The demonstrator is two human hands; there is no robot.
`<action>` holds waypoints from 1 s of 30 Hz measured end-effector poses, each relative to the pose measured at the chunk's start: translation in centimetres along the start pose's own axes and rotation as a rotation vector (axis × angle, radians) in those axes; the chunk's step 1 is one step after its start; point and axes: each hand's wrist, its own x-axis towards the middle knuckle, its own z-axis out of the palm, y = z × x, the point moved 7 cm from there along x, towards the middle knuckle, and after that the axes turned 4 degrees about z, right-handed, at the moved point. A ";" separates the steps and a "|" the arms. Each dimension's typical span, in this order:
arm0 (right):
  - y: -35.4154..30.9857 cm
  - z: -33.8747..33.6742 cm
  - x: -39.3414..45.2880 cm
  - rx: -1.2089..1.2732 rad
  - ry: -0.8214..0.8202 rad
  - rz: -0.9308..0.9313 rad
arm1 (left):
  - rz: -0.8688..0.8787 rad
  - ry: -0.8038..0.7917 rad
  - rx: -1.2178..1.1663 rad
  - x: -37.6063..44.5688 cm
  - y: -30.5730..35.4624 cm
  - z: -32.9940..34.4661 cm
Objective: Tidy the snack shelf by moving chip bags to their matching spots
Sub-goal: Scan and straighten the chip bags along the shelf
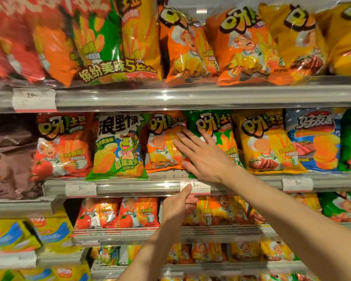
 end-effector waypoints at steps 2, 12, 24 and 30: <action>-0.2 0.3 0.3 -0.029 -0.010 -0.014 | 0.013 -0.004 0.001 -0.2 0.2 -0.1; -0.7 0.2 -0.8 -0.009 0.107 -0.087 | 0.092 -0.038 0.018 -0.4 0.7 0.0; 3.1 -2.3 -3.4 0.190 0.170 0.162 | 0.085 -0.024 -0.005 -0.8 0.4 0.6; 9.0 -1.6 -7.9 0.529 -0.030 0.506 | 0.098 -0.009 -0.004 -0.7 -0.2 1.2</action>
